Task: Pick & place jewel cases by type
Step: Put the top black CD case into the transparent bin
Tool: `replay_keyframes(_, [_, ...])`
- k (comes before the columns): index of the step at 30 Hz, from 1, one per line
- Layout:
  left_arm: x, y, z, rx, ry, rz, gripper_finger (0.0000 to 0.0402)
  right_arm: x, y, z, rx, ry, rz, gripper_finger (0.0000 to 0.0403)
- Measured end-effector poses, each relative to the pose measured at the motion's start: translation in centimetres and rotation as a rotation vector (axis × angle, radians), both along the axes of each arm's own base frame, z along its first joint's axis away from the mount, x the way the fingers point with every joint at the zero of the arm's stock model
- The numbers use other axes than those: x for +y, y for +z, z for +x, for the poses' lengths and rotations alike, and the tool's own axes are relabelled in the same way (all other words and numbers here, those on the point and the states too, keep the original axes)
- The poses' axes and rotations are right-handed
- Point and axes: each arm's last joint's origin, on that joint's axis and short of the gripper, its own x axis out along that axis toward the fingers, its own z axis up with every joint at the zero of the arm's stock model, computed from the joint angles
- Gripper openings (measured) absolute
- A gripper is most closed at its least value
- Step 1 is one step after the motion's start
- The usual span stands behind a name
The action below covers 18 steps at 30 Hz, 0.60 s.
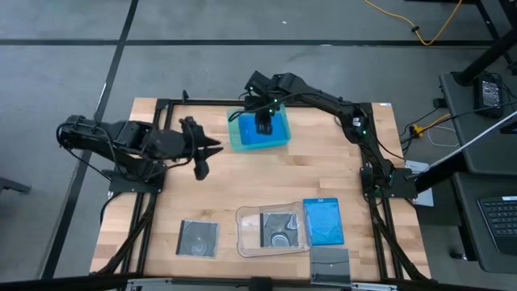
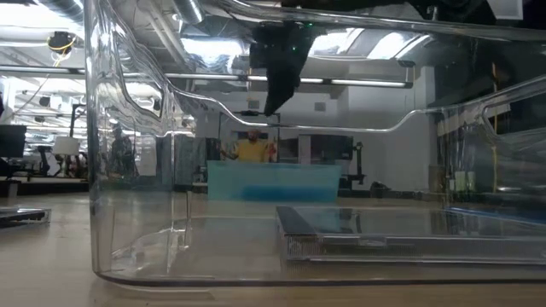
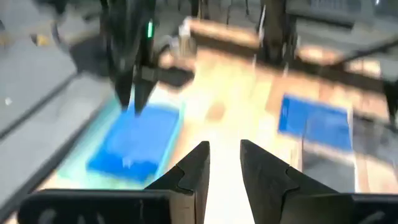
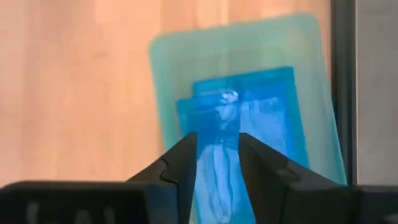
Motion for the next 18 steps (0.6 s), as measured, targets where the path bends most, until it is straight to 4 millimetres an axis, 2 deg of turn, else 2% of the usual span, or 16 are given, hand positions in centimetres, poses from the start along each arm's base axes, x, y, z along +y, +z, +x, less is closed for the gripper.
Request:
replay_keyframes(4, [-0.7,-1.4,-0.9,0.129,-0.029,-0.032,0.0082,1.8,1.6,-0.3,-0.026,0.008,0.007,0.0098])
replay_keyframes(7, [-1.6,-3.5,-1.7,0.214,-0.075,-0.064,0.0082,2.5,2.7,-0.8,-0.043,-0.011,0.017,0.008])
replay_keyframes(13, [-3.9,-9.5,-3.7,0.403,-0.238,-0.17,0.0082,3.7,5.0,-2.8,-0.052,-0.099,-0.017,0.0051])
replay_keyframes(18, [-6.1,-13.7,-5.3,0.482,-0.35,-0.231,0.0081,6.7,6.5,-5.7,-0.083,-0.145,-0.098,0.0032])
